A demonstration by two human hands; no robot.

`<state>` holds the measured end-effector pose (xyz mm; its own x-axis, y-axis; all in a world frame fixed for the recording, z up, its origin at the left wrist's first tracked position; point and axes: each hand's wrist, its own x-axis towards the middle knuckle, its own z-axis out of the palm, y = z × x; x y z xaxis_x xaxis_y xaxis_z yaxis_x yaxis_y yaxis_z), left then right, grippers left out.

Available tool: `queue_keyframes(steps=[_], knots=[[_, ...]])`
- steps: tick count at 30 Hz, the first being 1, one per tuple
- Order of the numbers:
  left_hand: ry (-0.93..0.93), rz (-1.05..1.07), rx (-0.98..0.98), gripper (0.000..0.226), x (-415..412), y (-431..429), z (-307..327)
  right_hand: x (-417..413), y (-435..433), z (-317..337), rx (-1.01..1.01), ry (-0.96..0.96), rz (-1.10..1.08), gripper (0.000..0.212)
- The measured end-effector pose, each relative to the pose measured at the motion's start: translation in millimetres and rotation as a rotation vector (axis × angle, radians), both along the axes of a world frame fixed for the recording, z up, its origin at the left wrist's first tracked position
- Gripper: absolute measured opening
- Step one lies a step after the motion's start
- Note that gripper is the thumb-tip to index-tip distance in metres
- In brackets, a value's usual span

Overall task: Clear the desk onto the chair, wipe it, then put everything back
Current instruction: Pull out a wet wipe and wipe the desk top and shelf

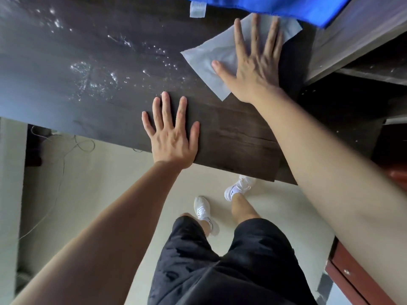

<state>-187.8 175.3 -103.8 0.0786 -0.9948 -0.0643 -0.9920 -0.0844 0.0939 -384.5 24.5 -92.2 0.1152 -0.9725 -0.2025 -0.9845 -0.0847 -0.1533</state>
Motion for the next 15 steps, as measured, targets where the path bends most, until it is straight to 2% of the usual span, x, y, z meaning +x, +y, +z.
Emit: queue_keyframes(steps=[5, 9, 12, 15], knots=[[0.005, -0.006, 0.046, 0.062, -1, -2, 4, -23, 50, -3, 0.029, 0.041, 0.094, 0.090], [0.028, -0.008, 0.063, 0.062, -2, -1, 8, -41, 107, 1, 0.047, 0.014, 0.109, 0.078], [0.058, -0.022, 0.079, 0.064, -3, -2, 13, -38, 131, 13, 0.067, -0.032, 0.019, 0.087], [0.154, -0.045, 0.096, 0.063, 3, -1, 17, -17, 141, 25, -0.061, -0.147, -0.185, 0.082]])
